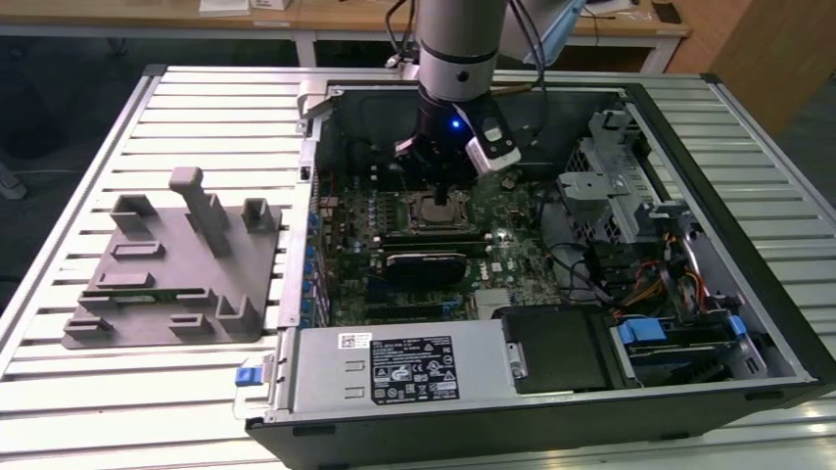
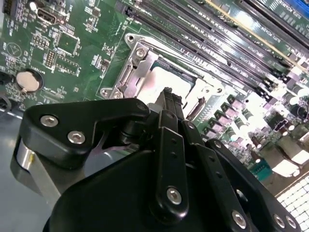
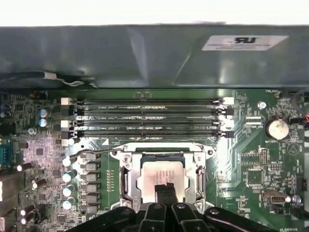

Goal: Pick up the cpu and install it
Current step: 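Close the cpu cover, then install the first cpu locking lever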

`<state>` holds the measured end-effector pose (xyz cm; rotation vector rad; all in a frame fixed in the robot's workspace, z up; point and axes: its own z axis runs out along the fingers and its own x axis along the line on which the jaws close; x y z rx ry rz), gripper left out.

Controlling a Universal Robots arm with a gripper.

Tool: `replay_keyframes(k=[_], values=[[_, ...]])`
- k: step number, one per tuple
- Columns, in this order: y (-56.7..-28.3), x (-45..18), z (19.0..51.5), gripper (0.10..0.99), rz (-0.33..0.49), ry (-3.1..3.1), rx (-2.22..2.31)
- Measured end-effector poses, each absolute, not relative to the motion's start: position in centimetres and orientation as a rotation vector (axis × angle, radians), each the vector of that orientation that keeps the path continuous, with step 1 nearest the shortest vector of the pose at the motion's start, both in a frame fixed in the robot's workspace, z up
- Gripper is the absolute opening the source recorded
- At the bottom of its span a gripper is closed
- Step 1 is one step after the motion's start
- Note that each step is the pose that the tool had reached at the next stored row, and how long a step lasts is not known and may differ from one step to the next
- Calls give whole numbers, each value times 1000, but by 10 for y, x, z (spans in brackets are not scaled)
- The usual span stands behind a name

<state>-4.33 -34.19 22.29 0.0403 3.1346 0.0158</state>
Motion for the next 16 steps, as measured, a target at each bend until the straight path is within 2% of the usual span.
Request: replay_keyframes(k=[7, 16], values=[[-342, -43, 236, 106, 16, 3134, 57], [-342, -43, 237, 106, 16, 3134, 57]])
